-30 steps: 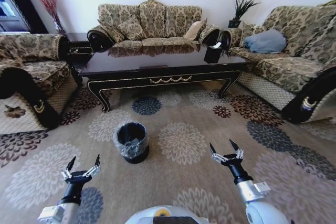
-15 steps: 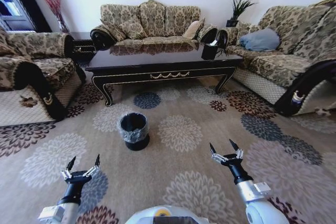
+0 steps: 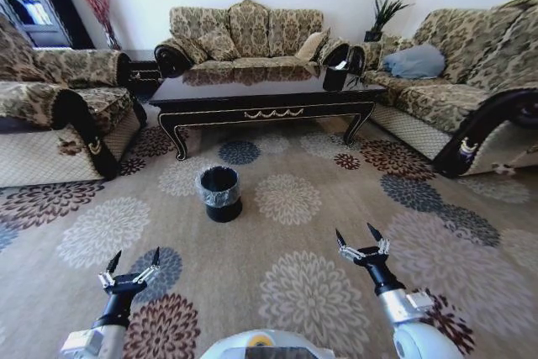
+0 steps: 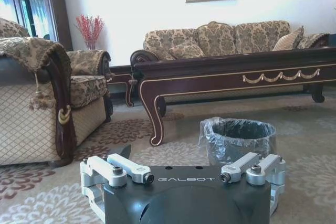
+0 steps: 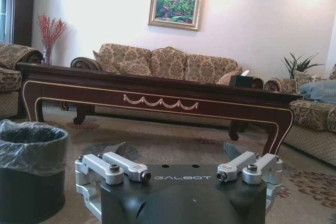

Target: Move to the front of the table and pick up the trash from the floor, then place it into the trash bin.

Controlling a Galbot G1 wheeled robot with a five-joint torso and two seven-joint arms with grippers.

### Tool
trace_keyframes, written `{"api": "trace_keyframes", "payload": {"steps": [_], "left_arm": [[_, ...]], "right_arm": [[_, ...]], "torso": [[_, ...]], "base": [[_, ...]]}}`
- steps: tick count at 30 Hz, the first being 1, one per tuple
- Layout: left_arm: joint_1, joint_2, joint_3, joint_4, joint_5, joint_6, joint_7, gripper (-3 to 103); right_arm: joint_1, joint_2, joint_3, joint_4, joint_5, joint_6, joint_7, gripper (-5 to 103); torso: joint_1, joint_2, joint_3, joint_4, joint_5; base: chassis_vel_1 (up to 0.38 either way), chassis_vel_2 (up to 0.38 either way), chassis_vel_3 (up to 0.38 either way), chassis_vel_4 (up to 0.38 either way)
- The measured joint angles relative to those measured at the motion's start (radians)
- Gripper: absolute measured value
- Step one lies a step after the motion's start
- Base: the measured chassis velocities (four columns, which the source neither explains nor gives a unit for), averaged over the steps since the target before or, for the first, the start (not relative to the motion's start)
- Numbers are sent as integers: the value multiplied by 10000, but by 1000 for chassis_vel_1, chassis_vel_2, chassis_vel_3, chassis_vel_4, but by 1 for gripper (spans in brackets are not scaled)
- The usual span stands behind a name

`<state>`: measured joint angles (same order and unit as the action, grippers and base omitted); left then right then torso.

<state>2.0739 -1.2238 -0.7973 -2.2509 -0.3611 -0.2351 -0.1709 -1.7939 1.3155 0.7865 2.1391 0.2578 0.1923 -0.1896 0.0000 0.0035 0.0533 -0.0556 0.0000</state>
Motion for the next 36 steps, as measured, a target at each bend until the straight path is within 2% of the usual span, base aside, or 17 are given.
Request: {"api": "trace_keyframes", "payload": {"steps": [36], "left_arm": [[0,0,0,0,0,0,0,100]], "right_arm": [[0,0,0,0,0,1,0,100]], "torso": [[0,-1,0,2,-1]], "base": [[132,-124,-128,132]]}}
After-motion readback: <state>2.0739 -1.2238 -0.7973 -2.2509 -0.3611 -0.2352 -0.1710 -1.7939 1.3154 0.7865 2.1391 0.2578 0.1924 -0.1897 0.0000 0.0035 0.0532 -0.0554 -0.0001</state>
